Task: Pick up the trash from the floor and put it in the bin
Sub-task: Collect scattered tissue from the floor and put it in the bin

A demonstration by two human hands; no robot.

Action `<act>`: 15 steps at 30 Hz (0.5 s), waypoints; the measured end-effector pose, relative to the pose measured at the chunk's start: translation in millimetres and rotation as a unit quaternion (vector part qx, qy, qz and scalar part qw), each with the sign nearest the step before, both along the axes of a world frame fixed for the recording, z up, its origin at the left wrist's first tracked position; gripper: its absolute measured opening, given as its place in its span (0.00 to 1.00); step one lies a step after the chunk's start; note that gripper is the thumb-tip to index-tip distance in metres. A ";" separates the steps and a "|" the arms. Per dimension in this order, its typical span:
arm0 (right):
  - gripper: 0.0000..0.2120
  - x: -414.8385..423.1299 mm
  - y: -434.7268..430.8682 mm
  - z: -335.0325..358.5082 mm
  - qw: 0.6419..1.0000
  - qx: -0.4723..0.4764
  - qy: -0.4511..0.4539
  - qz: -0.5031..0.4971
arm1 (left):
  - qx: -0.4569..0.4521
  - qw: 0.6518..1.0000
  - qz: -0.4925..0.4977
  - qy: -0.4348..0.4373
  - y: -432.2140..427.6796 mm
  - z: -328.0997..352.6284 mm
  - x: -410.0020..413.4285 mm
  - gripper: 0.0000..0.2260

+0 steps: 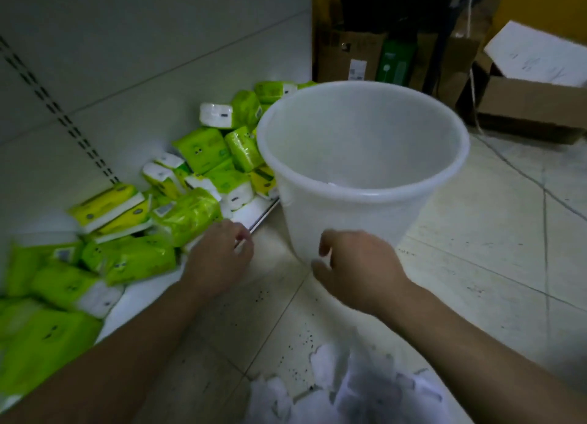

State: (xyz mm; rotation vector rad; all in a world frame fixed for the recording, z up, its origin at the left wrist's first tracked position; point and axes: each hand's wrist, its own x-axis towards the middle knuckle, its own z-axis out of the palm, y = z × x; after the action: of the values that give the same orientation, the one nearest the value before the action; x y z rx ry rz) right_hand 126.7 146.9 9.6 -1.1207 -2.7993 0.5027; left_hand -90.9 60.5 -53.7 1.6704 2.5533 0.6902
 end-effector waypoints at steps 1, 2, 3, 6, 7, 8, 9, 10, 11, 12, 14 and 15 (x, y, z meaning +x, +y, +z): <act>0.16 -6.9 -5.3 -8.8 0.995 -0.044 -0.084 0.038 | -0.056 0.998 0.008 -0.019 -3.4 -18.0 -2.8 0.04; 0.20 -13.5 -10.3 -16.8 0.982 -0.083 -0.155 0.070 | -0.112 0.992 0.021 -0.047 -6.1 -36.2 -5.1 0.07; 0.23 -19.0 -14.6 -25.4 0.968 -0.115 -0.203 0.090 | -0.162 0.983 0.034 -0.074 -7.6 -54.2 -6.6 0.10; 0.24 -28.6 -24.0 -53.5 0.952 -0.165 -0.242 0.089 | -0.255 0.958 0.017 -0.129 -7.3 -109.8 -10.5 0.20; 0.24 -30.0 -26.2 -61.7 0.950 -0.167 -0.248 0.087 | -0.273 0.953 0.007 -0.132 -5.1 -126.6 -13.1 0.22; 0.23 -30.3 -28.1 -69.0 0.948 -0.164 -0.258 0.089 | -0.288 0.949 0.002 -0.128 -1.9 -142.3 -16.8 0.24; 0.23 -29.9 -29.6 -75.0 0.945 -0.157 -0.270 0.092 | -0.300 0.946 0.003 -0.122 2.1 -156.1 -20.9 0.26; 0.22 -28.7 -30.7 -79.9 0.943 -0.151 -0.280 0.093 | -0.312 0.943 0.006 -0.116 7.5 -168.5 -25.7 0.27; 0.21 -25.4 -31.9 -84.2 0.941 -0.151 -0.288 0.092 | -0.321 0.941 0.008 -0.104 13.7 -179.7 -30.0 0.28; 0.21 -21.5 -31.7 -87.6 0.940 -0.153 -0.293 0.087 | -0.321 0.943 0.010 -0.088 20.9 -189.9 -34.5 0.30; 0.21 -12.8 -30.0 -90.6 0.934 -0.170 -0.305 0.078 | -0.292 0.952 0.031 -0.089 34.0 -203.7 -42.1 0.33; 0.21 -8.5 -29.2 -90.0 0.930 -0.184 -0.311 0.074 | -0.276 0.954 0.045 -0.105 39.0 -207.6 -44.5 0.34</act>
State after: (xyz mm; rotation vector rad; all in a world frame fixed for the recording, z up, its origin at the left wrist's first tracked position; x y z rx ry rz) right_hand 118.2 117.7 -80.5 -1.3345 -3.4587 0.8472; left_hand -135.5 99.4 -261.3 1.2316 2.3751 0.1143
